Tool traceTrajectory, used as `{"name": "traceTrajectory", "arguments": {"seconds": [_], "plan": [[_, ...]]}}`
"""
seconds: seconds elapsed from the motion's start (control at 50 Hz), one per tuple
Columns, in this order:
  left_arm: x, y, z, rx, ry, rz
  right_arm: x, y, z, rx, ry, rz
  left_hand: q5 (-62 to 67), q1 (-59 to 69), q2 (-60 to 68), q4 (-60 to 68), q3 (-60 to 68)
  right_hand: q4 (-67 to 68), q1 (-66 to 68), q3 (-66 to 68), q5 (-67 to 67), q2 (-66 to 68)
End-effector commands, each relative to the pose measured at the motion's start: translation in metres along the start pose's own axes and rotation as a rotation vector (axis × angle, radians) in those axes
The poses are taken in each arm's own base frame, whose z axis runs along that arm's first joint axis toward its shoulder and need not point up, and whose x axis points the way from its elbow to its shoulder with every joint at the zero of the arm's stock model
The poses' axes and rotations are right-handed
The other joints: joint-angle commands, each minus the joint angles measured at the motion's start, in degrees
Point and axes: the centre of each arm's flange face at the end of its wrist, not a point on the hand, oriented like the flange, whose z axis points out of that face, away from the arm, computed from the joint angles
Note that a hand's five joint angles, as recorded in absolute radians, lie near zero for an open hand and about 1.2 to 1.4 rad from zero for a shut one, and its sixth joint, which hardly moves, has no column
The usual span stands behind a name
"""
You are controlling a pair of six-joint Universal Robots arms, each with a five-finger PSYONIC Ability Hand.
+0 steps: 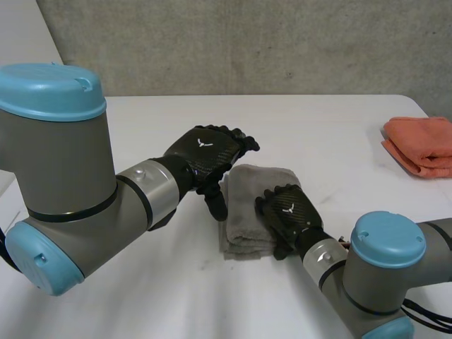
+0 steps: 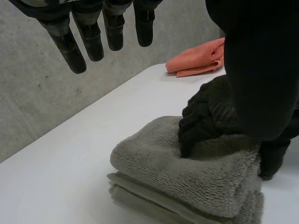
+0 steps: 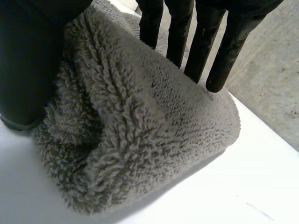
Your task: Fold the laundry.
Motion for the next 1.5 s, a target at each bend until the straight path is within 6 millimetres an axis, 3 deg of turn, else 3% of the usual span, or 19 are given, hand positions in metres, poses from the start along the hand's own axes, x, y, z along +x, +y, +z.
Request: {"name": "traceTrajectory", "arguments": {"seconds": [0.02, 0.16, 0.34, 0.44, 0.52, 0.64, 0.74, 0.82, 0.92, 1.12, 1.18, 1.24, 1.3, 1.36, 1.42, 1.5], "plan": [[-0.001, 0.000, 0.000, 0.001, 0.000, -0.020, 0.004, -0.004, 0.013, 0.028, 0.014, -0.004, -0.6, -0.2, -0.1, 0.3, -0.2, 5.6, 9.4, 5.4, 10.0, 5.4], [-0.001, 0.000, 0.000, 0.001, 0.000, -0.022, 0.004, -0.003, 0.024, 0.037, 0.015, -0.008, -0.6, -0.2, -0.1, 0.3, -0.2, 10.6, 14.5, 10.4, 15.0, 10.4], [-0.001, 0.000, 0.000, 0.001, 0.000, -0.022, 0.008, -0.004, 0.038, 0.054, 0.022, -0.007, -0.6, -0.2, -0.1, 0.3, -0.2, 50.5, 54.3, 50.2, 54.9, 50.3], [-0.001, 0.000, 0.000, 0.000, -0.002, -0.022, 0.021, -0.009, 0.039, 0.065, 0.044, -0.008, -0.6, -0.2, -0.1, 0.3, -0.2, 50.8, 54.6, 50.5, 55.2, 50.6], [-0.001, -0.001, 0.000, 0.002, -0.002, -0.028, 0.078, -0.009, 0.042, 0.068, 0.157, -0.023, -0.6, -0.2, -0.1, 0.3, -0.2, 50.8, 54.6, 50.5, 55.2, 50.6], [-0.001, -0.001, 0.000, 0.005, -0.002, -0.027, 0.144, 0.007, 0.041, 0.046, 0.216, -0.139, -0.6, -0.2, -0.1, 0.3, -0.2, 50.8, 54.6, 50.5, 55.2, 50.6], [-0.001, -0.001, 0.000, 0.005, -0.002, -0.027, 0.187, 0.021, 0.038, 0.013, 0.204, -0.235, -0.8, -0.4, -0.2, 0.1, -0.4, 50.8, 54.6, 50.5, 55.2, 50.6], [-0.002, -0.001, 0.000, 0.003, -0.004, -0.028, 0.210, 0.031, 0.044, -0.001, 0.170, -0.286, -1.3, -0.9, -0.7, -0.4, -0.9, 50.8, 54.6, 50.5, 55.2, 50.6], [-0.001, -0.001, 0.000, 0.004, -0.001, -0.028, 0.236, 0.029, 0.054, 0.011, 0.129, -0.292, -1.6, -1.3, -1.1, -0.7, -1.2, 50.8, 54.6, 50.5, 55.2, 50.6], [-0.001, 0.000, 0.000, 0.004, 0.001, -0.029, 0.315, -0.038, 0.082, 0.243, 0.282, -0.370, -1.8, -1.4, -1.3, -0.9, -1.4, 50.8, 54.6, 50.5, 55.2, 50.6], [0.000, 0.001, 0.000, 0.001, 0.001, -0.029, 0.359, -0.063, 0.084, 0.365, 0.412, -0.344, -1.8, -1.4, -1.3, -0.9, -1.4, 50.8, 54.6, 50.5, 55.2, 50.6], [0.000, 0.001, 0.000, 0.001, 0.001, -0.029, 0.390, -0.069, 0.079, 0.443, 0.480, -0.308, -1.8, -1.4, -1.3, -0.9, -1.4, 50.8, 54.6, 50.5, 55.2, 50.6], [-0.001, 0.001, 0.000, 0.002, 0.000, -0.030, 0.424, -0.055, 0.067, 0.469, 0.536, -0.271, -1.8, -1.4, -1.3, -0.9, -1.4, 50.8, 54.6, 50.5, 55.2, 50.6], [-0.001, 0.000, 0.000, 0.008, -0.001, -0.028, 0.438, -0.032, 0.065, 0.453, 0.551, -0.246, -1.8, -1.4, -1.3, -0.9, -1.4, 50.8, 54.6, 50.5, 55.2, 50.6], [-0.001, 0.001, 0.001, 0.008, -0.001, -0.028, 0.437, -0.011, 0.069, 0.425, 0.531, -0.227, -1.6, -1.3, -1.1, -0.7, -1.2, 50.8, 54.6, 50.5, 55.2, 50.6], [0.000, 0.003, 0.001, 0.005, 0.001, -0.028, 0.437, 0.040, 0.070, 0.347, 0.483, -0.172, -1.8, -1.4, -1.3, -0.9, -1.4, 50.8, 54.6, 50.5, 55.2, 50.6]]}}
